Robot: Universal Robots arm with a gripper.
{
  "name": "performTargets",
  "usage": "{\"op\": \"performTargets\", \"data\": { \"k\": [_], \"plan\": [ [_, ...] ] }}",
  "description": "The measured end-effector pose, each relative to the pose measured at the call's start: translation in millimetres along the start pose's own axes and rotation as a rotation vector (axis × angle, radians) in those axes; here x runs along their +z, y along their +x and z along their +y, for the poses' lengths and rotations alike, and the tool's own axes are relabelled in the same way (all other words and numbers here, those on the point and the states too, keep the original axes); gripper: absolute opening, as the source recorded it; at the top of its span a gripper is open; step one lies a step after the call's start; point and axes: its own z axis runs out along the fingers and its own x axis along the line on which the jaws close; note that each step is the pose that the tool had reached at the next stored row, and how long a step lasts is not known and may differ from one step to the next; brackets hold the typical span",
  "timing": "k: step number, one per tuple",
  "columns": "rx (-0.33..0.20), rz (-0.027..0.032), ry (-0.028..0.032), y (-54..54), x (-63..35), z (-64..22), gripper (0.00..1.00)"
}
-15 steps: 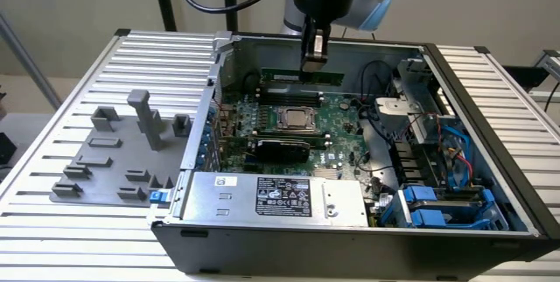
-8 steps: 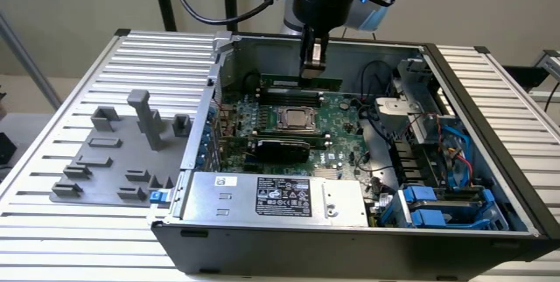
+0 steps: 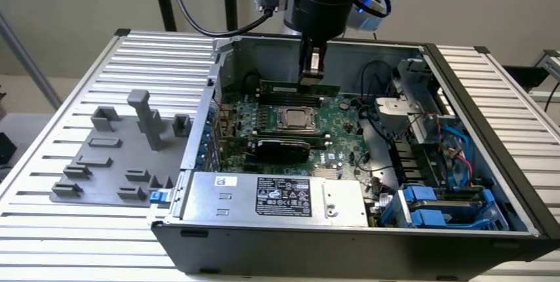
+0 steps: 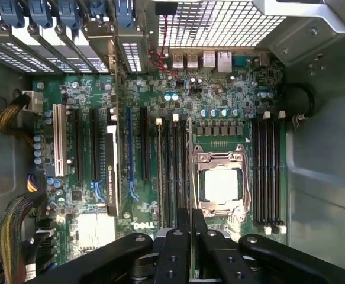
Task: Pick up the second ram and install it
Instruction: 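Insert the second ram into the second slot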
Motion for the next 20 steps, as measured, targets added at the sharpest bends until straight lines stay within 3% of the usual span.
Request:
{"op": "performTargets", "data": {
  "k": [20],
  "plan": [
    [-0.001, 0.0, -0.0001, 0.3, 36.5, -1.3, 0.13]
  ]
}}
